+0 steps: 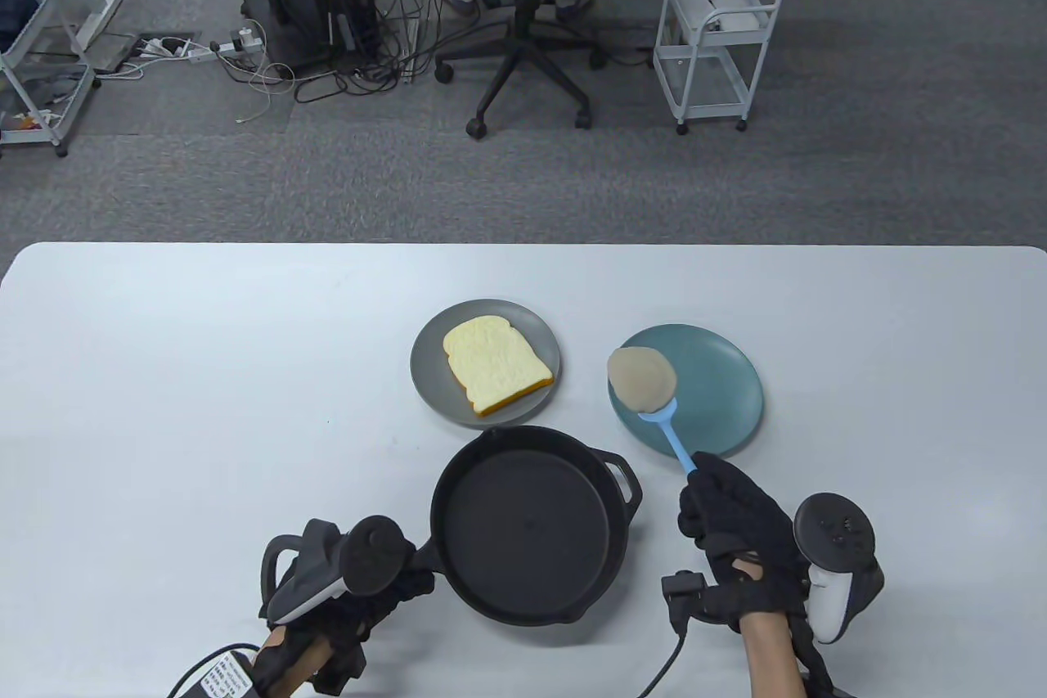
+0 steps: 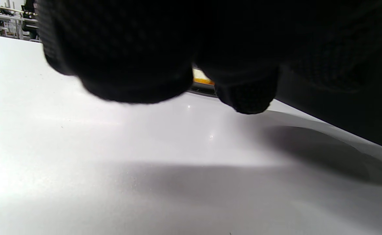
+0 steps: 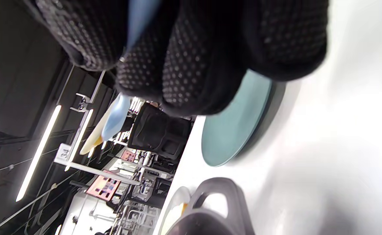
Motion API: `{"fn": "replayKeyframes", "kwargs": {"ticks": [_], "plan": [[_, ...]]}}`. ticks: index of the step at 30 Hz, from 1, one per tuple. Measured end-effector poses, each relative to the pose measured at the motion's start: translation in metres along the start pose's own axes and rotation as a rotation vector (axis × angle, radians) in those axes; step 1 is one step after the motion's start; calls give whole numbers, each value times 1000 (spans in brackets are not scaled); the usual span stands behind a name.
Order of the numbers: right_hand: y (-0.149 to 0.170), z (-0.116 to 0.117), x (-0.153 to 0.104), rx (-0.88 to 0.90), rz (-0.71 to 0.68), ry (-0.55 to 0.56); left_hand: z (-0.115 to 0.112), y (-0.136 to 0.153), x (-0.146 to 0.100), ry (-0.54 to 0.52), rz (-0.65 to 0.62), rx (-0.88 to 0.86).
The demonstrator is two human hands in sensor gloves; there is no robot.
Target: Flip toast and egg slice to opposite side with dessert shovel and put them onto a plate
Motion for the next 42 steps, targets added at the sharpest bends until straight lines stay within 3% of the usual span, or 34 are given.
{"fn": "replayKeyframes", "kwargs": {"ticks": [6,13,21,29,42], "plan": [[16,1,13,-90,70,11,-2,1,1,18,-4,-25],[35,19,30,-195,128,-21,-2,0,1,34,-8,-19],[34,32,39,-446,59,13,-3,-3,1,43,-17,-3],[13,36,29,-832,-100,198,-4,-4,0,42,-17,4],[12,16,29,-969,-76,346,-3,-3,0,37,-3,5]]}}
Point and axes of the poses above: the tracker on the back of each hand, its own y axis roughly to the little-finger side, its own x axis roughly from the wrist to the fingertips, z = x × y, the point moved 1 cm from there along x, roughly from the wrist to the fingertips
